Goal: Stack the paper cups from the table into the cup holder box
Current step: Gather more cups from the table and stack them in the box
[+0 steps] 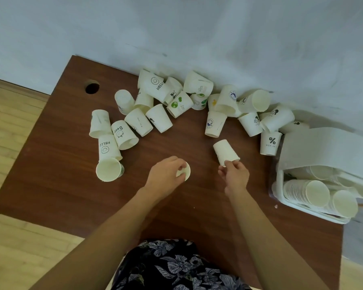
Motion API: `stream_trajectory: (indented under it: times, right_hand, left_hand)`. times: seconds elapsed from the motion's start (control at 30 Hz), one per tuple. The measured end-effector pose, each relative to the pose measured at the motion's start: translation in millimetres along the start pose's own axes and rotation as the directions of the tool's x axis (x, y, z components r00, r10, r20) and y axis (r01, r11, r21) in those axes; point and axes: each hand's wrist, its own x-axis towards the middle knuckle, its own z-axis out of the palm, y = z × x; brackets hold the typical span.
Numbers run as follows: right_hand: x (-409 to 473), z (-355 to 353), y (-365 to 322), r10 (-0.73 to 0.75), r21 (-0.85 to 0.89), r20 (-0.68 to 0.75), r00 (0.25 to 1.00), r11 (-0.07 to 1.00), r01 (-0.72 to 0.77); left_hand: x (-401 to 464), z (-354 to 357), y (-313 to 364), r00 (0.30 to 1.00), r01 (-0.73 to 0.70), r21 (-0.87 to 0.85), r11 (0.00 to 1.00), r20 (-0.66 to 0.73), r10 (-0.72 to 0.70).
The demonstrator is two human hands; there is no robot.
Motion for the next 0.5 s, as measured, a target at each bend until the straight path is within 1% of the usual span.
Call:
stream_trajectory:
  times: [0.07, 0.1, 0.2, 0.3, 0.4, 0.5]
  right_hand:
    - [-9, -7, 2, -0.071, -0.1, 0.019, 0.997, 0.992, 0.072]
    - [-15, -11, 3, -0.111, -0.147, 0.027, 0.993, 0.983, 0.114]
    - [-32, -24, 7, -0.226, -0.266, 0.051, 0.973, 0.936, 0.232]
    - [-45, -41, 12, -0.332, -0.367, 0.103, 0.938, 0.863, 0.346]
    - [-54, -64, 12, -0.417, -0.392, 0.132, 0.899, 0.811, 0.433]
    - [-62, -89, 8, -0.507, -0.415, 0.135, 0.851, 0.751, 0.513]
  left_hand:
    - [1, 9, 6, 0.995, 0.011, 0.105, 0.994, 0.1, -0.022]
    - [1, 13, 10, 0.991, 0.03, 0.154, 0.988, 0.127, -0.05]
    - [2, 22, 18, 0.987, 0.074, 0.246, 0.967, 0.121, -0.106]
    - [0, 25, 24, 0.991, 0.091, 0.23, 0.969, 0.079, -0.112]
    - [-1, 27, 34, 0.999, 0.041, 0.173, 0.984, -0.001, -0.042]
    - [-1, 25, 56, 0.999, -0.02, 0.112, 0.994, -0.043, 0.025]
